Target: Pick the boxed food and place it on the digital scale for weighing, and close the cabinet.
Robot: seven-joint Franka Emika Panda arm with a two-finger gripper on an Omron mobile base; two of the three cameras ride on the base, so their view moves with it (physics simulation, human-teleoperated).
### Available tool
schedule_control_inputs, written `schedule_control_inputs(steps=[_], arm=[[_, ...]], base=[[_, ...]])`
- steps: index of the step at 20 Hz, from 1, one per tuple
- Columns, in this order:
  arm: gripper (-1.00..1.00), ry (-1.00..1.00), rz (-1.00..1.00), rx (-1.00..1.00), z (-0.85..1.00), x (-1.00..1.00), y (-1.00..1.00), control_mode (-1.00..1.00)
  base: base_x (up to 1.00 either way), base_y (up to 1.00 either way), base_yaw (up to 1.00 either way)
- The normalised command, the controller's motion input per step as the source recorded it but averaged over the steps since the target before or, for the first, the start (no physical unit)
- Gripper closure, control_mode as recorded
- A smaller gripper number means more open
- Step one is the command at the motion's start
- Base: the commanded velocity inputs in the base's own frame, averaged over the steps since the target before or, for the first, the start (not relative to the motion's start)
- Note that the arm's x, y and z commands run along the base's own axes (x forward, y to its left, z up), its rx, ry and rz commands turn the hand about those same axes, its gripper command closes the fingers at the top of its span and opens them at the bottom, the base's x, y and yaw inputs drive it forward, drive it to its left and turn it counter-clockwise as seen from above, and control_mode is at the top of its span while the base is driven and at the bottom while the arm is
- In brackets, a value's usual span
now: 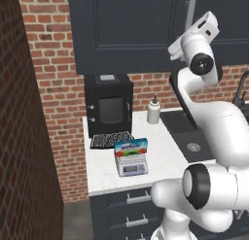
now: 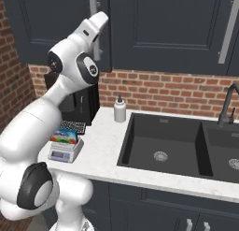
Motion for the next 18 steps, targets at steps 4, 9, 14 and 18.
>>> schedule_control_inputs(steps=[4,9,14,18], arm=[[-1.0,-0.16,0.0,0.0,-0.15,1.0,0.0,-1.0],[-1.0,-0.1,-0.05,0.0,-0.23,1.0,0.0,-1.0],[-1.0,-0.09,-0.12,0.0,-0.27,1.0,0.01,-1.0],[-1.0,-0.03,-0.1,0.0,-0.13,1.0,0.02,-1.0]], base=[[0.0,0.0,0.0],[0.0,0.0,0.0],[0.0,0.0,0.0],[0.0,0.0,0.0]])
